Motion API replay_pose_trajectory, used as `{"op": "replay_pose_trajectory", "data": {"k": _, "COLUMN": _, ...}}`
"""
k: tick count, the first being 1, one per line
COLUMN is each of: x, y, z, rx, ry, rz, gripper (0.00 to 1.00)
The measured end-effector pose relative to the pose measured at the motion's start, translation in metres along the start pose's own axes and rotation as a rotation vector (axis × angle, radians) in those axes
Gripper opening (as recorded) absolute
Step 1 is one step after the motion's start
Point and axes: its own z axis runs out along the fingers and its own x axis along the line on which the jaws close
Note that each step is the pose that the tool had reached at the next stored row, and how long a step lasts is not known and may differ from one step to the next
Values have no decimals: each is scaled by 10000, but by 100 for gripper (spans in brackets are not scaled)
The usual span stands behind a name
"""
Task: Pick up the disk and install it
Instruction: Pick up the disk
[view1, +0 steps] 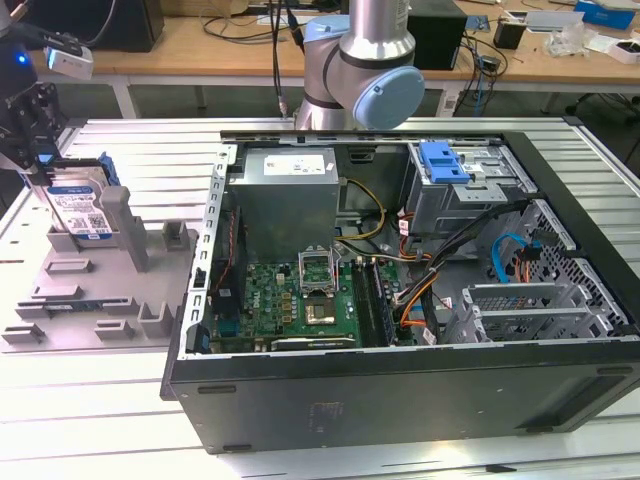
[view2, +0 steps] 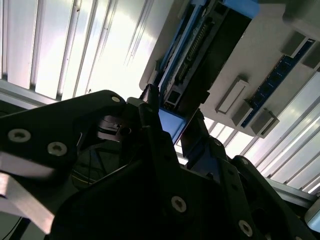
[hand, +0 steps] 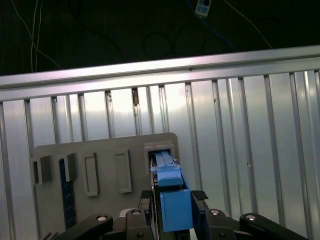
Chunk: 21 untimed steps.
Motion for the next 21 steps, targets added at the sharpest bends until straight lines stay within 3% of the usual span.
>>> {"op": "replay_pose_trajectory", "data": {"k": 9, "x": 0, "y": 1, "z": 4, "rx": 1, "ry": 3, "rz": -117, "gripper": 44}}
{"op": "replay_pose_trajectory", "data": {"k": 19, "x": -1, "y": 8, "z": 15, "rx": -2, "ry": 15, "rz": -539, "gripper": 44}}
{"op": "replay_pose_trajectory", "data": {"k": 21, "x": -1, "y": 7, "z": 35, "rx": -4, "ry": 25, "rz": -848, "gripper": 44}}
